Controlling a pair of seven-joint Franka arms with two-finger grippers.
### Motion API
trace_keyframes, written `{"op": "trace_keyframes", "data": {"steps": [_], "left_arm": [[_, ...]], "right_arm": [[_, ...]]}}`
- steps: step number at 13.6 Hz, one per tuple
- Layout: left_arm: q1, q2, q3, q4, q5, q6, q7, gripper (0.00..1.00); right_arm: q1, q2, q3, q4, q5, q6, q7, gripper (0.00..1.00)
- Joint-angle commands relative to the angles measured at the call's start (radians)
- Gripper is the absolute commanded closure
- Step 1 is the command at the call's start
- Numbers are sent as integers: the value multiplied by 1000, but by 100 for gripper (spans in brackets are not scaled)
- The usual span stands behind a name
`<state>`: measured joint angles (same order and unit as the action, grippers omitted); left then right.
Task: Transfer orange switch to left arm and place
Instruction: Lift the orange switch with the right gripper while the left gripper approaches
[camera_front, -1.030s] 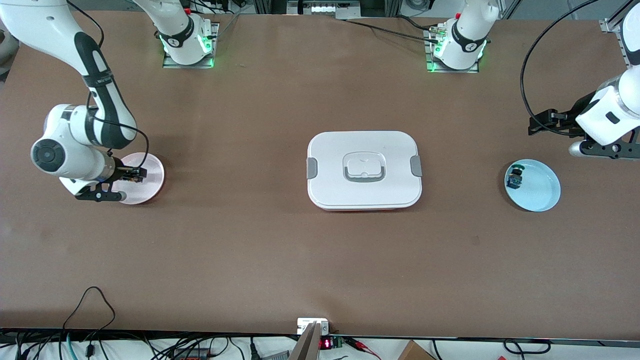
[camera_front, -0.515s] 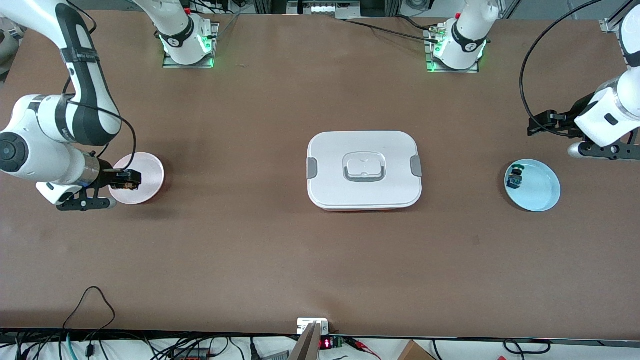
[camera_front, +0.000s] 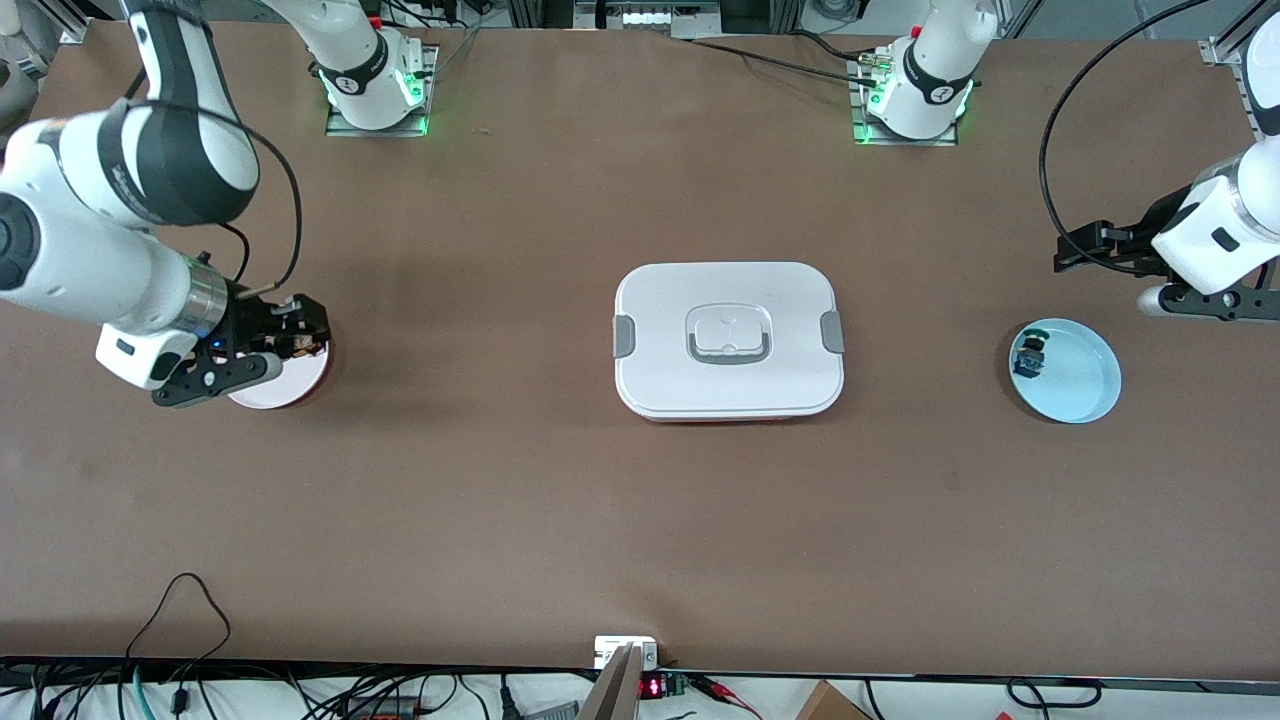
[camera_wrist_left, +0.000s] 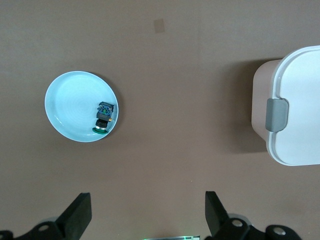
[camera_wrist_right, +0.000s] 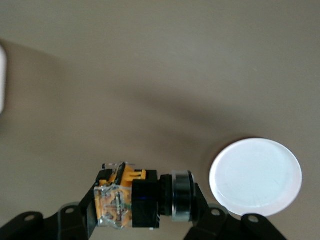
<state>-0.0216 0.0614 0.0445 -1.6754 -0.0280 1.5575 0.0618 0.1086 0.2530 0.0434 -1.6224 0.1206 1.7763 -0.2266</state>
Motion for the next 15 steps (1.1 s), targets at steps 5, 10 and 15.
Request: {"op": "trace_keyframes", "data": {"steps": [5,10,15], "left_arm": [[150,49,0,22,-371,-169,3,0],[212,147,3,8,-839,-309,-13,0],[177,291,-21,-44,-1234,-343,-11,0]], "right_arm": [[80,-52,19,73,359,-78,-199,100],[183,-37,27,62,514,-26,-429,100],[240,-20,29,35,792,78,-543,100]]}}
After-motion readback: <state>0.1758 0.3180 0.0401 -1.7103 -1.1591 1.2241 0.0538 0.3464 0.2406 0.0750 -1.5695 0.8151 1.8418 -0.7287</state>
